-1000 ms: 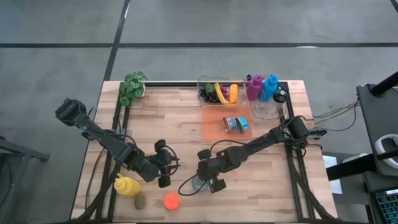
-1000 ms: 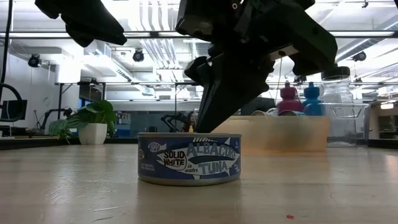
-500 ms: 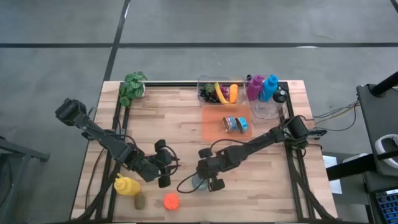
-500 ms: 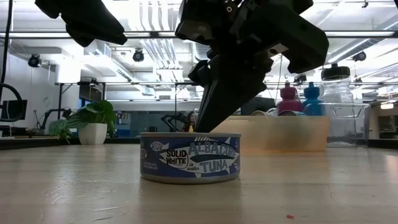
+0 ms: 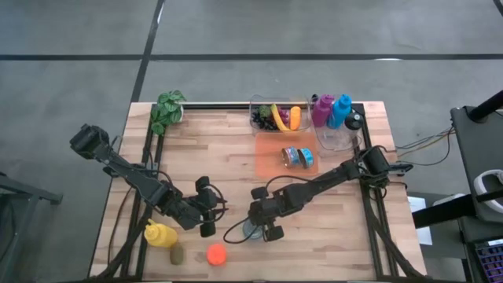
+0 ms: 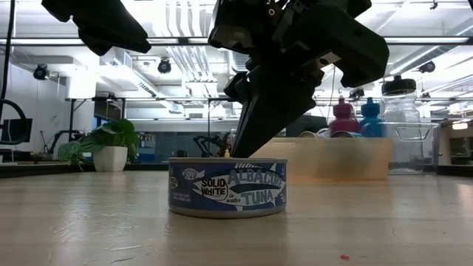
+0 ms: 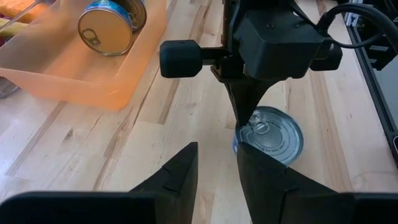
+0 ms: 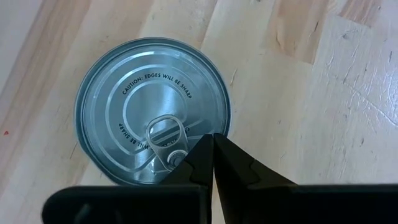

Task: Pick & Place Food Item
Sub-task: Put the blue tuna can into the orange bin

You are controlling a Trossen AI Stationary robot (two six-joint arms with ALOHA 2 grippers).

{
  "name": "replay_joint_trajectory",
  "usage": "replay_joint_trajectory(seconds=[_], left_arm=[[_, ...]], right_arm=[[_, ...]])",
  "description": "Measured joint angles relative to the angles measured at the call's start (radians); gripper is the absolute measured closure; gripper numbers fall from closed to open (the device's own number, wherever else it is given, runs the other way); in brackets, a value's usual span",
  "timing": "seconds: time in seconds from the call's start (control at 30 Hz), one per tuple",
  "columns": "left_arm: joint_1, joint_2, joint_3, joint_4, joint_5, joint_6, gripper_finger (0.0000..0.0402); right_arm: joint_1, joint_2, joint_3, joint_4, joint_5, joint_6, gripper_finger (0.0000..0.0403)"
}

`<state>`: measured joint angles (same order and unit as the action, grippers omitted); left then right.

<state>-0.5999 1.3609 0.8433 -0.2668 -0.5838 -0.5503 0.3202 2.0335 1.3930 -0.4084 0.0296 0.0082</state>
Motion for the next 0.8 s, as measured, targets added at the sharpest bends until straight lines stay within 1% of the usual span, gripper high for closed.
replay_joint_trajectory(seconds=[0.3,0.5,0.8], left_arm=[[0.000,0.000,0.000,0.000,0.000,0.000,0.0284],[0.000,0.000,0.000,0.000,0.000,-0.001,0.0284],[0.000,0.000,0.000,0.000,0.000,-0.003,0.0284]], right_arm=[[-0.003,0.000,-0.004,0.000,0.000,0.021,0.0394],[-0.018,0.000,-0.011,-0.004,0.000,0.091,0.0394],[-0.026,0.000,-0.013,-0.003,0.000,0.090,0.0394]])
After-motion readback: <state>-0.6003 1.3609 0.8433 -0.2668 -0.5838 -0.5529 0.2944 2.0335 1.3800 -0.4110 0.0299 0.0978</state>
